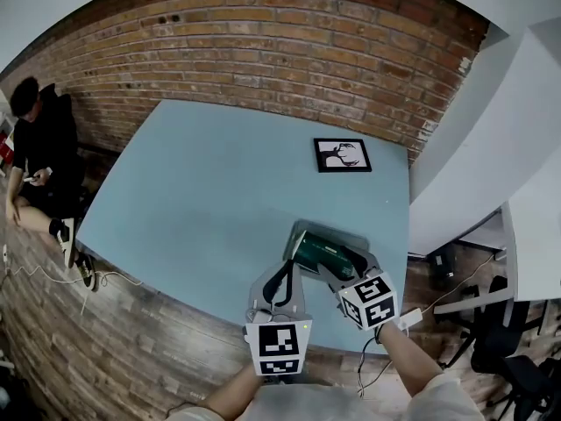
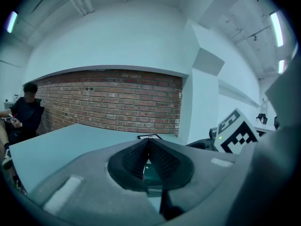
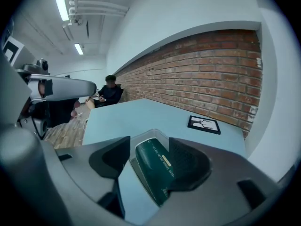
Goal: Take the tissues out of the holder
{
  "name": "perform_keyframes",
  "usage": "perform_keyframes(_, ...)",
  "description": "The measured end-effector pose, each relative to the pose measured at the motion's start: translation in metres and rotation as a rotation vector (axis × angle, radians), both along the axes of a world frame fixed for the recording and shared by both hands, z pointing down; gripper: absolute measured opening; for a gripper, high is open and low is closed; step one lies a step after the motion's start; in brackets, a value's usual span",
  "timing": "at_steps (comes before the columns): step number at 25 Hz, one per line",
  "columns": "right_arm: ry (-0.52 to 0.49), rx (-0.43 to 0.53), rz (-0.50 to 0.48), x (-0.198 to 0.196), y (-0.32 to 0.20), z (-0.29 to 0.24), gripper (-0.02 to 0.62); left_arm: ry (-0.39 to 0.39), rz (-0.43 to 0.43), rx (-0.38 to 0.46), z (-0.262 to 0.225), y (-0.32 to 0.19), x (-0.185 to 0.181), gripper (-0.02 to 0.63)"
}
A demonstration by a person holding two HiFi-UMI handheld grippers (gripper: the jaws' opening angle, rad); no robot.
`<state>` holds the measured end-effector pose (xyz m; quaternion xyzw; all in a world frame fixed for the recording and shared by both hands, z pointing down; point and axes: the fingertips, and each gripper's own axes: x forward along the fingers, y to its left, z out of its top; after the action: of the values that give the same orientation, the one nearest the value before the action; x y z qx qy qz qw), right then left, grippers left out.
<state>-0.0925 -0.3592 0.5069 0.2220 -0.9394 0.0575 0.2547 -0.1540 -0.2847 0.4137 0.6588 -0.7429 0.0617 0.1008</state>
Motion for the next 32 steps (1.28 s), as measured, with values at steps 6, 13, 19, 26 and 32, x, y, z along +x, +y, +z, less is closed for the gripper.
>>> perform_keyframes(6, 0.098, -0.015, -0.140, -0.011, -0.015, 0.021, 0.286, 0.013, -0.055, -0.018, 0.013, 0.001, -0.016, 0.009)
perform_keyframes(13, 0.258, -0.063, -0.297, -0.025, -0.021, 0.056, 0.319, 0.026, -0.087, -0.022, 0.022, -0.004, -0.027, 0.008)
perform_keyframes(19, 0.353, -0.091, -0.449, -0.037, -0.015, 0.077, 0.331, 0.032, -0.099, -0.024, 0.025, -0.010, -0.032, 0.009)
perform_keyframes(26, 0.468, -0.088, -0.492, -0.031, -0.022, 0.099, 0.350, 0.039, -0.115, -0.040, 0.033, -0.015, -0.041, 0.009)
perform_keyframes(32, 0.515, -0.111, -0.498, -0.031, -0.025, 0.107, 0.350, 0.054, -0.137, -0.051, 0.040, -0.019, -0.049, 0.009)
